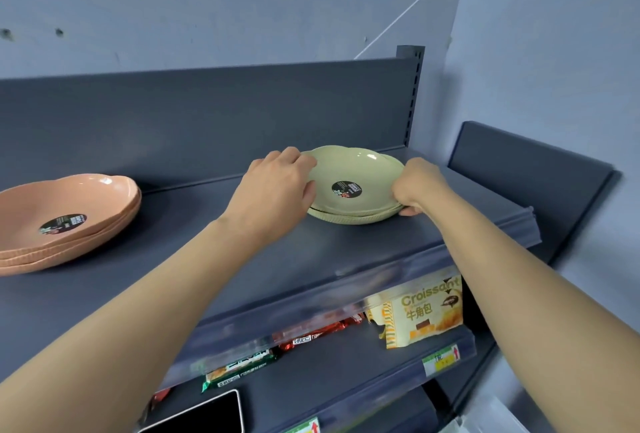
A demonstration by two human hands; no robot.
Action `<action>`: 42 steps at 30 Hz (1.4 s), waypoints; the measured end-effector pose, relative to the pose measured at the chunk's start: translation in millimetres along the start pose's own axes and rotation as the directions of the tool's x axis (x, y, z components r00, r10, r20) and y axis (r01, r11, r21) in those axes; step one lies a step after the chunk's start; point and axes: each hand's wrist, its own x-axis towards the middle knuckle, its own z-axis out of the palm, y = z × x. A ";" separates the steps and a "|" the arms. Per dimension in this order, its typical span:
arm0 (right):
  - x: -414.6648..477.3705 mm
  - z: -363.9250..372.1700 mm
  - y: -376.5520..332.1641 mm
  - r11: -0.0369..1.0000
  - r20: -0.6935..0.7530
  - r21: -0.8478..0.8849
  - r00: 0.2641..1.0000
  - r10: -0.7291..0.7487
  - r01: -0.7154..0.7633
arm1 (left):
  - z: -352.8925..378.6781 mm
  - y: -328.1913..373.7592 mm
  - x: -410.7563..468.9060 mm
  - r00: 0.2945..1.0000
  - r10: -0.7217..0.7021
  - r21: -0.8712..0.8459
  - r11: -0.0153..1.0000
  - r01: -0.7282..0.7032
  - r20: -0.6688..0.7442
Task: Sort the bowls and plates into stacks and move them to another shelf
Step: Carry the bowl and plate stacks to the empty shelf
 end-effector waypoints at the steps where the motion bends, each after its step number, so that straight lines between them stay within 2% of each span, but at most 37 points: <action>1: -0.8 2.0 -3.1 0.999 -0.009 0.040 1.000 -0.009 0.010 | -2.6 -4.1 -1.5 1.000 -0.009 0.002 1.000 0.009 -0.005; 7: -25.6 25.9 -42.1 0.985 -0.010 0.134 0.994 -0.109 0.109 | -23.8 -42.7 -22.0 0.995 -0.096 0.032 0.995 0.097 -0.032; 13: -57.6 60.7 -94.8 0.948 -0.004 0.282 0.988 -0.156 0.151 | -54.3 -106.8 -61.0 0.952 -0.307 0.150 0.940 0.306 -0.020; 18: -82.9 86.2 -131.3 0.924 -0.001 0.342 0.983 -0.182 0.172 | -76.3 -165.7 -95.1 0.845 -0.535 0.293 0.804 0.517 -0.024; 21: -93.6 100.3 -148.0 0.919 0.000 0.344 0.979 -0.203 0.190 | -83.6 -192.1 -112.4 0.767 -0.640 0.306 0.724 0.618 -0.036; 24: -102.0 111.5 -161.7 0.915 0.010 0.346 0.974 -0.227 0.209 | -86.4 -209.4 -129.3 0.647 -0.761 0.297 0.609 0.736 -0.041; 26: -107.1 117.2 -169.3 0.911 0.016 0.346 0.970 -0.243 0.222 | -88.7 -218.8 -138.1 0.520 -0.854 0.241 0.502 0.831 -0.015; 28: -112.4 122.2 -175.3 0.911 0.024 0.343 0.967 -0.253 0.230 | -90.4 -227.0 -142.7 0.385 -0.919 0.102 0.392 0.914 0.082; 31: -120.2 129.4 -181.9 0.913 0.043 0.340 0.966 -0.255 0.226 | -92.0 -234.4 -144.9 0.279 -0.902 -0.246 0.203 0.948 0.329; 33: -125.0 132.6 -185.0 0.910 0.048 0.351 0.967 -0.251 0.219 | -90.8 -237.0 -146.4 0.261 -0.874 -0.409 0.079 0.909 0.410; 37: -133.5 135.0 -188.5 0.908 0.039 0.363 0.970 -0.240 0.210 | -88.9 -242.3 -149.2 0.279 -0.828 -0.571 -0.059 0.819 0.486; 42: -145.3 132.0 -187.3 0.907 -0.001 0.375 0.978 -0.207 0.192 | -87.8 -248.0 -153.9 0.296 -0.815 -0.633 -0.108 0.767 0.498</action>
